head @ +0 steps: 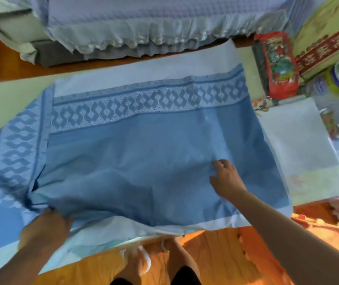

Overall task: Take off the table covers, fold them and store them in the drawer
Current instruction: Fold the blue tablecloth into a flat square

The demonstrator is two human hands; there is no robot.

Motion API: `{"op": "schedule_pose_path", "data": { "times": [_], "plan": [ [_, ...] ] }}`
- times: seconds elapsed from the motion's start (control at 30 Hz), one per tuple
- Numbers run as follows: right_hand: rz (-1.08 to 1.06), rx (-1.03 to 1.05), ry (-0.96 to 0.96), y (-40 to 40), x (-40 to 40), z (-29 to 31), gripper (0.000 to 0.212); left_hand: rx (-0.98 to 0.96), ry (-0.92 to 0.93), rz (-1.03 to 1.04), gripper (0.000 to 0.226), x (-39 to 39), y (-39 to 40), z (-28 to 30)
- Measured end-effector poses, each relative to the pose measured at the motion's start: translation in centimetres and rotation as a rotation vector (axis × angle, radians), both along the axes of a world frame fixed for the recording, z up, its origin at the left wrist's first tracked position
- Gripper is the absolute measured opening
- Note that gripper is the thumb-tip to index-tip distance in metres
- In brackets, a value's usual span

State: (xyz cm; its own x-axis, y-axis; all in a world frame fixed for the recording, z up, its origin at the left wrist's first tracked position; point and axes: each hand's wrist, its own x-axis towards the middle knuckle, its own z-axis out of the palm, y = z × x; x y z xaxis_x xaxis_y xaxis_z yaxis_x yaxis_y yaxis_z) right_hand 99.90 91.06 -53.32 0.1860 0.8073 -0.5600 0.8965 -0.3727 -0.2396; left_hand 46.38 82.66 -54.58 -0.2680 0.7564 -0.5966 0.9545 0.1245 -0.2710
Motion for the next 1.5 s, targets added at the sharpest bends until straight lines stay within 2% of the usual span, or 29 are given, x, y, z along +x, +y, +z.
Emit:
{"op": "schedule_pose_path", "data": {
  "times": [0.07, 0.17, 0.3, 0.37, 0.47, 0.57, 0.63, 0.7, 0.8, 0.9, 0.93, 1.0, 1.1, 1.17, 1.23, 1.3, 1.37, 1.43, 1.5],
  "plan": [
    [-0.155, -0.018, -0.036, 0.7, -0.2, -1.7, 0.05, -0.036, -0.044, 0.062, 0.058, 5.7, 2.4, 5.6],
    [-0.324, -0.015, -0.167, 2.2, -0.7, -3.6, 0.043, -0.017, -0.002, 0.043, 0.057, 4.4, 2.2, 3.1],
    [-0.338, 0.054, -0.138, 1.7, -0.2, -4.0, 0.019, 0.003, -0.049, -0.155, 0.043, 3.4, 2.6, 2.1],
    [-0.284, 0.072, -0.145, 1.6, -0.3, -3.7, 0.012, -0.047, -0.016, -0.209, 0.032, 2.7, 3.3, 2.2],
    [-0.212, 0.129, -0.214, 3.3, -0.2, -2.7, 0.014, -0.12, 0.023, -0.253, 0.027, 2.5, 3.5, 2.7],
    [-0.302, 0.267, -0.288, 7.0, -0.3, -1.1, 0.017, -0.08, -0.011, -0.204, 0.03, 1.4, 4.4, 2.6],
    [-0.329, 0.319, -0.33, 8.8, -0.6, -0.5, 0.017, -0.084, 0.004, -0.202, 0.024, 0.9, 4.4, 1.7],
    [-0.317, 0.2, -0.337, 9.2, -1.1, -0.4, 0.019, 0.017, -0.041, -0.261, 0.011, 0.4, 3.8, 0.3],
    [-0.31, -0.014, -0.323, 8.9, -2.1, -0.4, 0.029, 0.022, -0.086, -0.153, 0.015, 1.7, 3.7, 0.2],
    [-0.223, 0.043, -0.378, 9.5, -3.2, 0.3, 0.032, -0.085, -0.073, -0.085, 0.005, 2.1, 4.7, 0.4],
    [-0.189, 0.09, -0.375, 10.1, -3.5, 0.6, 0.032, -0.119, -0.035, -0.048, 0.006, 2.1, 5.2, 0.5],
    [-0.103, 0.152, -0.332, 12.2, -3.6, 1.3, 0.031, -0.097, 0.0, -0.018, 0.023, 2.6, 6.3, 1.0],
    [0.05, 0.088, -0.219, 17.4, -3.6, 1.7, 0.037, -0.078, 0.001, 0.027, 0.032, 3.1, 7.3, 1.4],
    [0.132, 0.046, -0.196, 21.7, -3.5, 1.4, 0.043, -0.17, 0.028, -0.005, 0.048, 2.2, 8.1, -0.5],
    [0.191, 0.068, -0.191, 26.3, -3.2, 0.6, 0.049, -0.282, 0.047, -0.061, 0.057, 0.5, 9.6, -5.0],
    [0.271, 0.12, -0.234, 31.3, -2.4, -0.7, 0.052, -0.341, 0.082, -0.053, 0.058, 2.7, 14.3, -3.7],
    [0.361, 0.15, -0.287, 35.9, -0.8, -2.0, 0.058, -0.253, 0.049, 0.089, 0.051, 6.5, 20.3, -0.9],
    [0.414, 0.146, -0.313, 39.4, 1.0, -3.4, 0.067, -0.044, 0.038, 0.124, 0.038, 8.9, 27.1, 0.1],
    [0.45, 0.116, -0.335, 41.4, 2.8, -4.3, 0.069, 0.196, -0.122, 0.183, 0.029, 9.8, 34.1, -0.3]
  ]
}}
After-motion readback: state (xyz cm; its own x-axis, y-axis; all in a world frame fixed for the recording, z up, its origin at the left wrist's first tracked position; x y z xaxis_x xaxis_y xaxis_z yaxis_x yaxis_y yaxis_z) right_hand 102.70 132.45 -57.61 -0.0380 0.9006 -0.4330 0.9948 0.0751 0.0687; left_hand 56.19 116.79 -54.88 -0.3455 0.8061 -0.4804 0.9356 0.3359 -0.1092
